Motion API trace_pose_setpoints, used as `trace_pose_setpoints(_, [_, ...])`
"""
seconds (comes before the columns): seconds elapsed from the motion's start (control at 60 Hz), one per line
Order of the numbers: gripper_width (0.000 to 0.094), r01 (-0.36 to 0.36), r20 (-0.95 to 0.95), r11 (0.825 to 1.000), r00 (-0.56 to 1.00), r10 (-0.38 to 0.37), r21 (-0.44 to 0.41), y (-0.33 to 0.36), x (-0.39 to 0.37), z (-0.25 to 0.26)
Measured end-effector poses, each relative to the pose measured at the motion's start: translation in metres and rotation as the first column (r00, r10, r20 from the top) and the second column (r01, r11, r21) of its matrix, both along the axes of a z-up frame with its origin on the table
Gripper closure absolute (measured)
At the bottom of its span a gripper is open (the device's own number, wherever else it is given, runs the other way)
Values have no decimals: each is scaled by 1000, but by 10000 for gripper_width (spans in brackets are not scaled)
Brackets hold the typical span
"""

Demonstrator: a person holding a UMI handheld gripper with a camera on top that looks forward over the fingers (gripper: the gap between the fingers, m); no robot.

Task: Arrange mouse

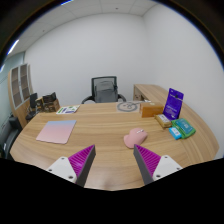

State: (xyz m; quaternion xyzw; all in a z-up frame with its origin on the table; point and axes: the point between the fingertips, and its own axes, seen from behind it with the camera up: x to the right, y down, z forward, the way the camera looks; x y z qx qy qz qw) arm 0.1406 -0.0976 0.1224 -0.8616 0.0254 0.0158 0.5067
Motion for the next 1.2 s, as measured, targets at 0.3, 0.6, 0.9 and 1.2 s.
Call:
trace_pose_setpoints(0.3, [133, -50, -13, 997, 999, 49, -61, 103, 72, -89])
trace_pose_setpoints(0.6, [135, 4, -57, 997, 998, -8, -77, 148, 96, -117])
trace_pose_setpoints(0.9, [135, -72, -39, 994, 997, 69, -78, 198, 76, -123])
trace_pose_setpoints(1.2, [402, -56, 17, 994, 998, 57, -91, 213, 78, -131])
